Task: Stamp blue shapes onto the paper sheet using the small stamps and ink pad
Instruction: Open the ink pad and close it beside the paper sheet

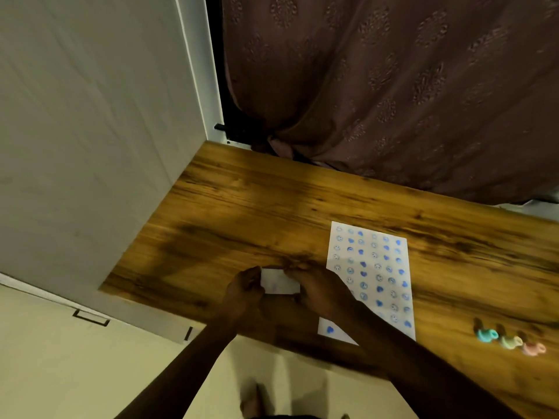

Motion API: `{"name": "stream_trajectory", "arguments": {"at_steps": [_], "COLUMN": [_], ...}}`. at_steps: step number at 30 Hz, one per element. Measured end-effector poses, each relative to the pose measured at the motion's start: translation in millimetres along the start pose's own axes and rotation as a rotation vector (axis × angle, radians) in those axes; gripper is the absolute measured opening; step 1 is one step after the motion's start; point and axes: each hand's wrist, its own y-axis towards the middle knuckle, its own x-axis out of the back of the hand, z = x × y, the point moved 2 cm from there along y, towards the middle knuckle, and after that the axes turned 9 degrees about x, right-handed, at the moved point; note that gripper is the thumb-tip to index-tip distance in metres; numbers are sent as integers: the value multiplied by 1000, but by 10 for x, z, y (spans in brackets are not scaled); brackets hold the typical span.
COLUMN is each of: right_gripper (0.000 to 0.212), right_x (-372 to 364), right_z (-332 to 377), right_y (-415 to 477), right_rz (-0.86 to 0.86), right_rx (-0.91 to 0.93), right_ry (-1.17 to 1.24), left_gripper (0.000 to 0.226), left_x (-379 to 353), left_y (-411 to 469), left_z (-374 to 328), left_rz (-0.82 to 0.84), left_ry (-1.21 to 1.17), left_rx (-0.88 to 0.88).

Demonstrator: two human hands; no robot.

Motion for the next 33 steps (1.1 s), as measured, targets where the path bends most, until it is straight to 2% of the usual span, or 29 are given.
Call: {"name": "stream_trajectory", "arguments": {"at_steps": [6, 10, 15, 22, 33], "right_gripper": [56, 47, 37, 34, 35], "right_x": [100, 264, 388, 478, 376], "right_z": [-52, -51, -87, -189, -297], "right_y": [-7, 30, 132, 289, 390], "right_rz": [23, 84, 148, 126, 98], "right_rx": [11, 37, 75, 13, -105], "right_ry": [78, 170, 203, 197, 353], "left_gripper": [55, 46, 46, 47, 47], "left_x": [-25, -48, 7, -3, -47], "left_y": [10, 19, 10, 53, 99], "left_z": [24, 13, -80, -190, -197], "left_rz": [-21, -41, -79, -46, -29], "left_ry": [-9, 148, 168, 209, 255], "left_rx": [-9, -76, -84, -93, -164]}}
